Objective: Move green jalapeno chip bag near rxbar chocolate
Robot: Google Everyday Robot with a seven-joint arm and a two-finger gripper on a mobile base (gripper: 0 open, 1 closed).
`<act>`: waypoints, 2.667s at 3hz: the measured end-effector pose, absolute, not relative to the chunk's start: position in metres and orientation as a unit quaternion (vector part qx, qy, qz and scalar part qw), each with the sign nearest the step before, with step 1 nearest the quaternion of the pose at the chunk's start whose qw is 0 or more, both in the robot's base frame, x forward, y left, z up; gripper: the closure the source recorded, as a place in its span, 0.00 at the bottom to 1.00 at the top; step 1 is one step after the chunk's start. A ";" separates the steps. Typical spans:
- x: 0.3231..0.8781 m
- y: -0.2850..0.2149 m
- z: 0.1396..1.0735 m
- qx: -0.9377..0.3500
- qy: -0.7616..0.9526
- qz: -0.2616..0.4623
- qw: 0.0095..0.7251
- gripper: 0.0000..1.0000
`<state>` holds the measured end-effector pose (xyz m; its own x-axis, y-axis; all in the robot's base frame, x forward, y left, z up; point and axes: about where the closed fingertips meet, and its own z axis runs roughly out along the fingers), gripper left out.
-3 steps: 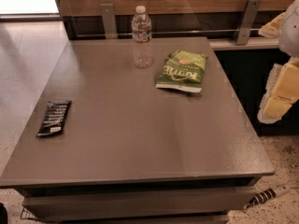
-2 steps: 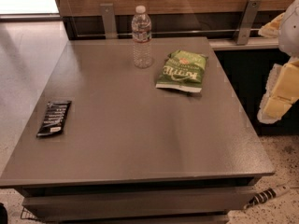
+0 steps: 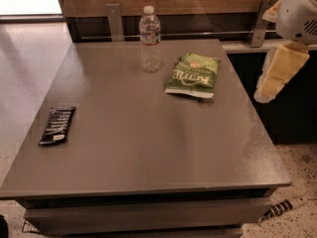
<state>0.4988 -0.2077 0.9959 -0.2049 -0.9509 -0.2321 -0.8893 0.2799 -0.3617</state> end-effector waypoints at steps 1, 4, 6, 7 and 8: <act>0.572 -0.192 0.979 -0.587 0.772 -0.060 0.237 0.00; 0.663 -0.159 0.897 -0.547 0.771 0.062 0.320 0.00; 0.670 -0.154 0.892 -0.545 0.771 0.074 0.321 0.00; 0.705 -0.149 0.862 -0.527 0.788 0.104 0.301 0.03; 0.728 -0.146 0.833 -0.509 0.804 0.129 0.280 0.26</act>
Offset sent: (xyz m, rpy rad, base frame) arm 0.1662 0.0376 -0.0554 0.1896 -0.0465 -0.0045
